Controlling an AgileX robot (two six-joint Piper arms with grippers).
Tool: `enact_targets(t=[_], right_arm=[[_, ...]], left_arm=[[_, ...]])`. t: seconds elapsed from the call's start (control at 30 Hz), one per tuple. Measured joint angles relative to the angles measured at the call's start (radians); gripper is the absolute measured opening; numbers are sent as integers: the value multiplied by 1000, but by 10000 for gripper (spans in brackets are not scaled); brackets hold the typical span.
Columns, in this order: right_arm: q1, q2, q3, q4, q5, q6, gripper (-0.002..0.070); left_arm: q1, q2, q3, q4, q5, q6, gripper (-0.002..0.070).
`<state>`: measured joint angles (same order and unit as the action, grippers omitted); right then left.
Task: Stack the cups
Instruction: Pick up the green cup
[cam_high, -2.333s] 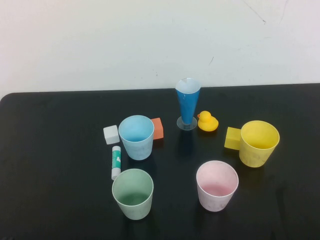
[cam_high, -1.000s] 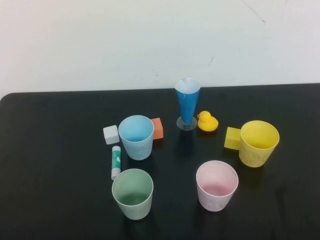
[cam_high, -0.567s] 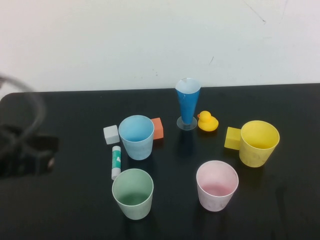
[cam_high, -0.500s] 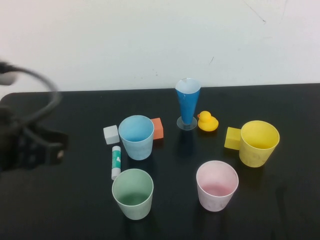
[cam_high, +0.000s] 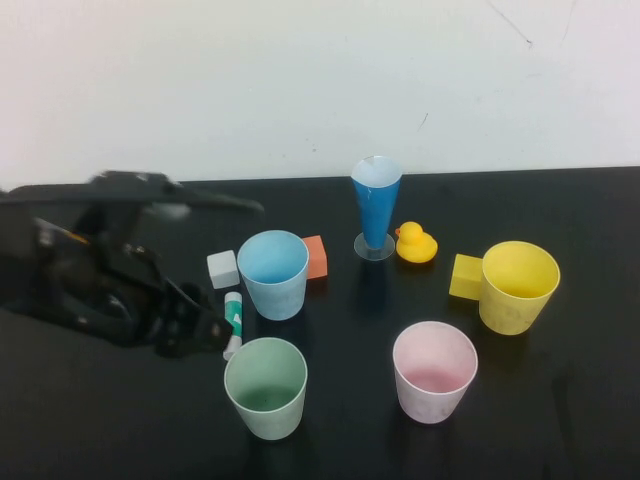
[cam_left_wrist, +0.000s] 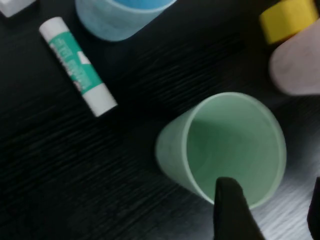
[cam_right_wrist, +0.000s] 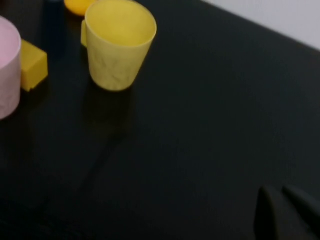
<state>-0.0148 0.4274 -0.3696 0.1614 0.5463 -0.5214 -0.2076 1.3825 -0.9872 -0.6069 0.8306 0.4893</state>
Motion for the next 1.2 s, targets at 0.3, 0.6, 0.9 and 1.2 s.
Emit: enact_targets(t=[0.3, 0.6, 0.9, 1.2], right_arm=[[0, 0, 0, 7, -31, -18, -2], [0, 0, 12, 24, -38, -20, -2], [0, 0, 12, 29, -42, -20, -2], [0, 0, 18, 29, -50, -22, -2]], left_arm=[[-130, 129, -1, 172, -160, -22, 474], [-130, 261, -4, 157, -231, -28, 422], [-130, 306, -11, 59, -191, -28, 43], [-130, 307, -270, 50, 141, -133, 8]])
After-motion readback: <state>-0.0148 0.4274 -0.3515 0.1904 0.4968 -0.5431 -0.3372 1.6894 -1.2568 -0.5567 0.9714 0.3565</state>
